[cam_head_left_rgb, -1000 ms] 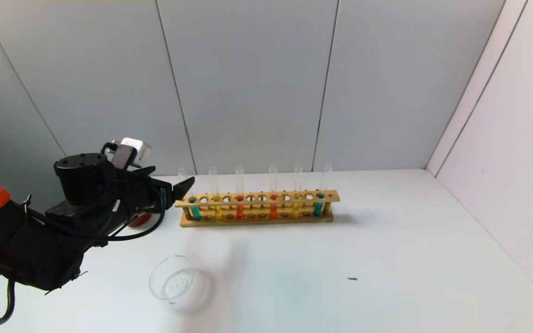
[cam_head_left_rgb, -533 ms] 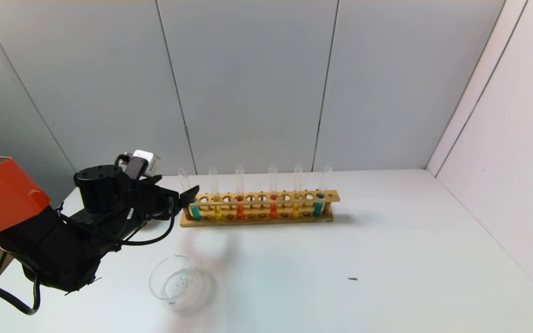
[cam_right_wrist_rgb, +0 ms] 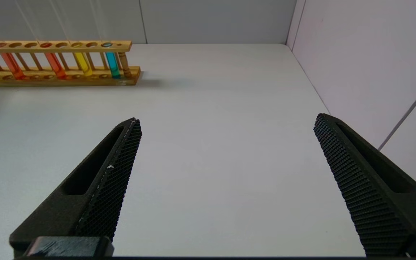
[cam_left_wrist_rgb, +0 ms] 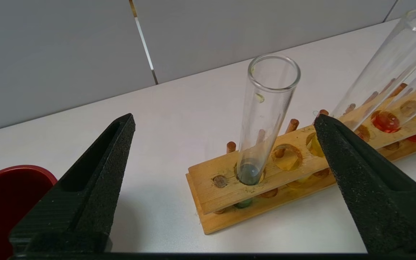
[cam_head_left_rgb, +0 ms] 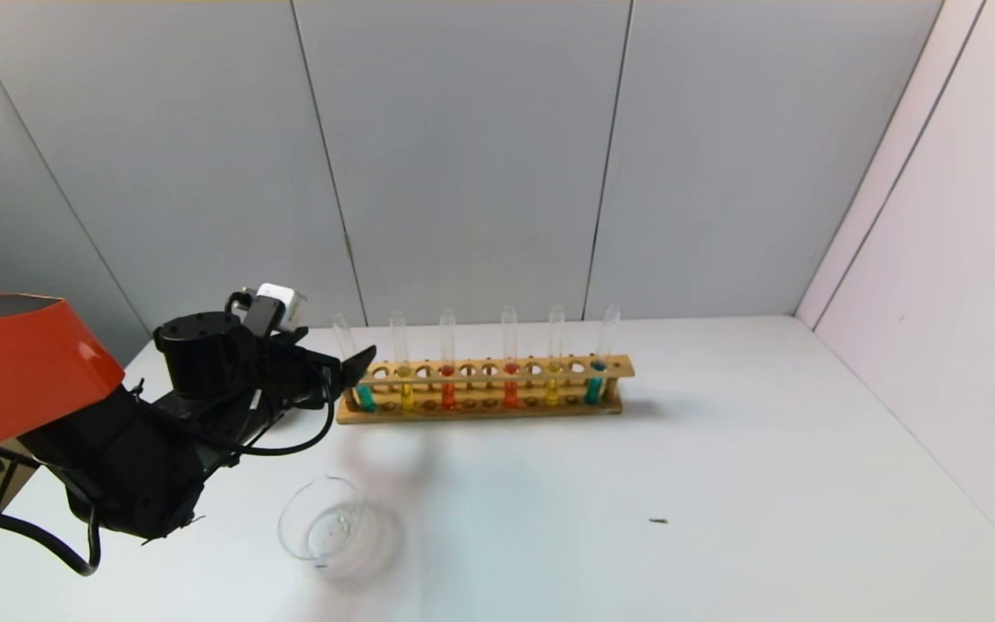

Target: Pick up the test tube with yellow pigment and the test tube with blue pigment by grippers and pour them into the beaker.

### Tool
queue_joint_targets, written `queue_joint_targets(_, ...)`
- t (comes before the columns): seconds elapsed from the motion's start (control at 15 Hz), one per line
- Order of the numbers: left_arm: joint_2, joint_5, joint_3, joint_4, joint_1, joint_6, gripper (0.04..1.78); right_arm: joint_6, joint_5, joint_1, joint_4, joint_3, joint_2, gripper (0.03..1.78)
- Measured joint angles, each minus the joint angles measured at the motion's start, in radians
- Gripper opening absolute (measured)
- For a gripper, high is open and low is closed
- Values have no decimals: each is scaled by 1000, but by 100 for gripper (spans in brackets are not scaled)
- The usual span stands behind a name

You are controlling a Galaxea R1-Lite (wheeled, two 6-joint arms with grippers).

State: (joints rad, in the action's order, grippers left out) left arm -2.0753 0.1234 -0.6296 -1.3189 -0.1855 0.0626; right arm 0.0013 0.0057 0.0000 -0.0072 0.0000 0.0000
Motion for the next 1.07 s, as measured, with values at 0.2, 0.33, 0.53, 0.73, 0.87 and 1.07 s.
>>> queue_joint_targets(0.2, -13, 0, -4, -1, 0, 2, 155, 0, 0, 0, 0, 0, 0, 174)
queue_joint_targets(0.33, -19, 0, -5, -5, 0, 3, 129, 0, 0, 0, 0, 0, 0, 174)
queue_joint_targets(0.53, -23, 0, -4, -7, -2, 3, 74, 0, 0, 0, 0, 0, 0, 174)
queue_joint_targets(0.73, -10, 6, 9, -7, -7, -1, 35, 0, 0, 0, 0, 0, 0, 174)
queue_joint_targets(0.87, 3, 4, 19, -6, -21, -3, 30, 0, -1, 0, 0, 0, 0, 174)
queue_joint_targets(1.07, 14, 1, 23, -7, -26, 0, 30, 0, 0, 0, 0, 0, 0, 174)
